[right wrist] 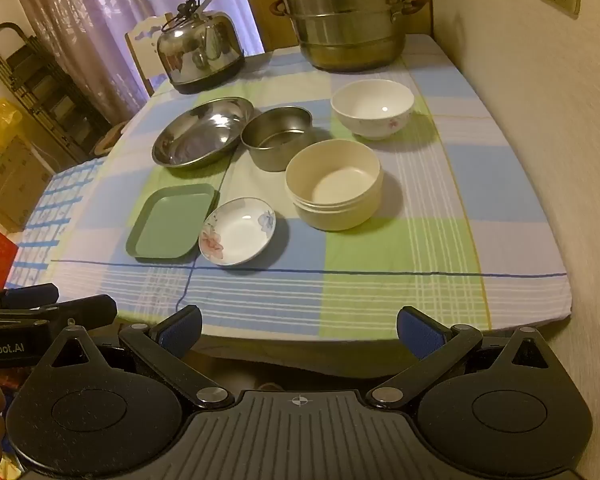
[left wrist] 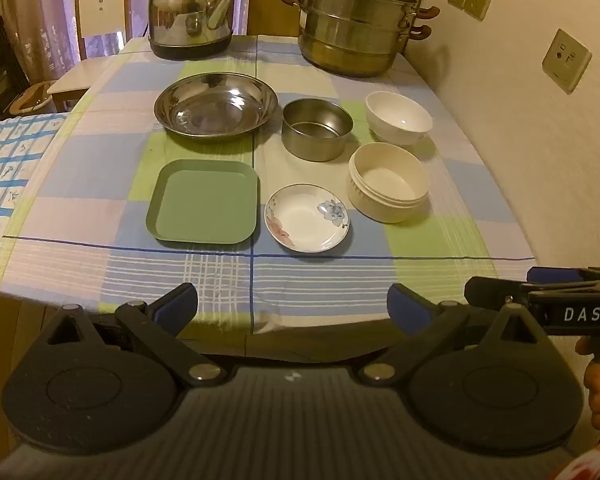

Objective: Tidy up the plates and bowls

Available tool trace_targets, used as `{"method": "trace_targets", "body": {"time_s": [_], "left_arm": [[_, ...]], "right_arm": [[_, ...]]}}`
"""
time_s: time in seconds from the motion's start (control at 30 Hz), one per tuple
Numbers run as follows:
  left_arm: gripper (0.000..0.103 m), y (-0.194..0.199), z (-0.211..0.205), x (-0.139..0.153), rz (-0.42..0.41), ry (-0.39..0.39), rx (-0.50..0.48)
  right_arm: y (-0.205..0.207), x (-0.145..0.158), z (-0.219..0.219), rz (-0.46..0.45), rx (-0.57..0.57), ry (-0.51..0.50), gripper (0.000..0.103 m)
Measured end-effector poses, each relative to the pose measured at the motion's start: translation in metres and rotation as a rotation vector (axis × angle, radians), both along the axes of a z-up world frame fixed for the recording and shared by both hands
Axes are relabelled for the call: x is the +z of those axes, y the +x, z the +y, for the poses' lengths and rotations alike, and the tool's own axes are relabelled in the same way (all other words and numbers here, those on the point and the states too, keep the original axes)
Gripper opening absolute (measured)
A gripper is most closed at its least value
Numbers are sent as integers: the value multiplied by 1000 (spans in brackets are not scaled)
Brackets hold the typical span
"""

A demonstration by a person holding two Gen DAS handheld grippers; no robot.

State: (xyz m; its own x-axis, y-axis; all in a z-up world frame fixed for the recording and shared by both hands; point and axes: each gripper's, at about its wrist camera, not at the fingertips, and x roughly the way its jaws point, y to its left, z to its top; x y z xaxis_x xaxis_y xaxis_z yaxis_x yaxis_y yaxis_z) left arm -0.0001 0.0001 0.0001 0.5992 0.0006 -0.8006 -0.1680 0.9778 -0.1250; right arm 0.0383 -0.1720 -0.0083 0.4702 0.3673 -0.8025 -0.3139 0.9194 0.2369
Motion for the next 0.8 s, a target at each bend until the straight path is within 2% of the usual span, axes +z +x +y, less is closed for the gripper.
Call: {"method": "trace_targets", "body": {"time_s": [0.8], "left_arm": [[101,5,-4,0,0,4,-14]], "right_arm": [[1,2,3,3,-1,-7,103]]}}
